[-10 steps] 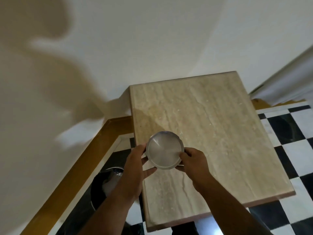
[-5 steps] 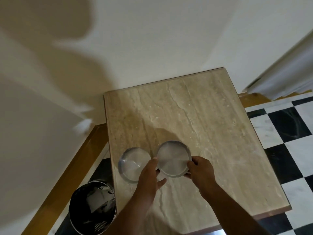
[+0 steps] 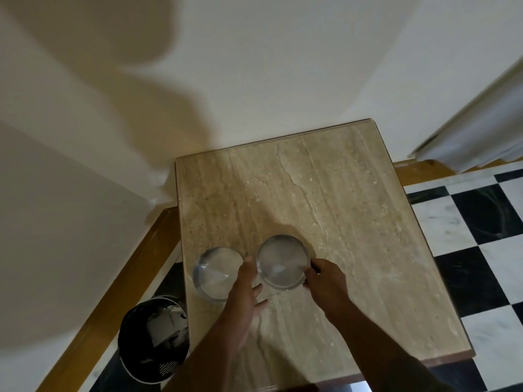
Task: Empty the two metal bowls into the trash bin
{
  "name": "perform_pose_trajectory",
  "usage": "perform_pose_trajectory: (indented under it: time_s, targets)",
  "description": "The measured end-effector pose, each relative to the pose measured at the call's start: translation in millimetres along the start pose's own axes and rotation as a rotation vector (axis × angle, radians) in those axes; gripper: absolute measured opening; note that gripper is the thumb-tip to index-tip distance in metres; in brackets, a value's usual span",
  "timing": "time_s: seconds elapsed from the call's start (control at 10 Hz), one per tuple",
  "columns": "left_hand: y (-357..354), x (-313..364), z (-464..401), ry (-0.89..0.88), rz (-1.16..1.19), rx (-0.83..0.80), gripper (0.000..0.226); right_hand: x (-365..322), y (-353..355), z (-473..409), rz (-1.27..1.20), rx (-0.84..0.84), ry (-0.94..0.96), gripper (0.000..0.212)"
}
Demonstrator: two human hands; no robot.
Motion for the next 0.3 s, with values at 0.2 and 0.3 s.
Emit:
perform_pose_trajectory:
  time_s: [0.2, 0.3]
  targets:
    - [17, 22, 45, 0.011, -0.115, 0.071, 0.066, -28, 29, 45, 0.044, 0.035, 0.085, 0.032]
    - [29, 57, 86, -0.11, -0.128, 0.149, 0.059, -69, 45, 88, 0.099, 0.037, 0.197, 0.037]
Point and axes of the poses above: each hand's wrist, its own z-axis away from the middle knuckle, its own y-axis out of the back of the hand, x = y × z, the point moved 8 cm from there along -z, towards the middle knuckle, and after that the axes turned 10 degrees about z, right-handed, at the moved point
